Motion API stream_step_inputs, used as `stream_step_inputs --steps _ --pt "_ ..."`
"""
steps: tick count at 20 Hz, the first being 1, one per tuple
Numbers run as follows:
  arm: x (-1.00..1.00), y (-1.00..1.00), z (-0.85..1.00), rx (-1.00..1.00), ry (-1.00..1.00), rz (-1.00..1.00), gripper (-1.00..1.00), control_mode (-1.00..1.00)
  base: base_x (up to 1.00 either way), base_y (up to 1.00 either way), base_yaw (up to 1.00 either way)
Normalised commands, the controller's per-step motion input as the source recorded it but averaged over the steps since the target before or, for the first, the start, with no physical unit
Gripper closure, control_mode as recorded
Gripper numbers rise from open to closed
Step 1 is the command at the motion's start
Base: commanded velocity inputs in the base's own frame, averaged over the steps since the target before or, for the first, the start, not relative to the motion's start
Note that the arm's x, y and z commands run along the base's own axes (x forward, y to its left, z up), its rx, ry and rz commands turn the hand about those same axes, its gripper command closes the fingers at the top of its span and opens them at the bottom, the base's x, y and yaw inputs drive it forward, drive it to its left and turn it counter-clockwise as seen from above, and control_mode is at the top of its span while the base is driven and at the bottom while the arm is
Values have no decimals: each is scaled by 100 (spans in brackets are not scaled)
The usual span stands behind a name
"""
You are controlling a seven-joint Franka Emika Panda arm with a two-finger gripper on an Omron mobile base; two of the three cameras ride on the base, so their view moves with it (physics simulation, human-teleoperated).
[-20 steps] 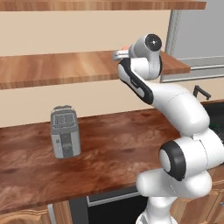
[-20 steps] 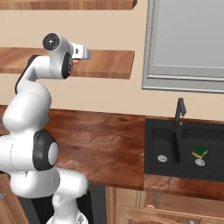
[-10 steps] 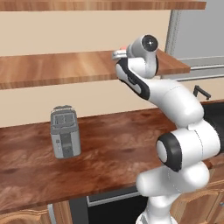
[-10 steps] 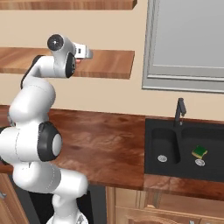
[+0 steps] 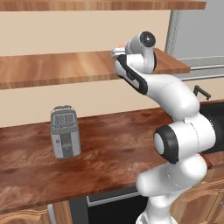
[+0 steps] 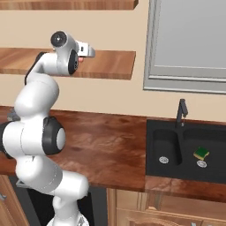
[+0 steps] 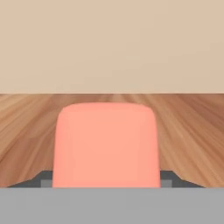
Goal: Pick up the bar soap and sponge from the sink, and place them back in the shelves.
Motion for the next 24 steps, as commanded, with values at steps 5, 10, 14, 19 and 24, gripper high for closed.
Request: stream_step_inputs --steps 5,10,14,19,24 --pt "0 0 0 0 0 0 -100 -100 0 0 0" --pt "0 0 0 0 0 0 -100 -100 0 0 0" --pt "0 0 0 0 0 0 -100 -100 0 0 0" --pt "-18 0 0 0 -1 0 -100 -100 0 0 0" --pt "-50 0 0 0 -5 0 -100 -100 0 0 0"
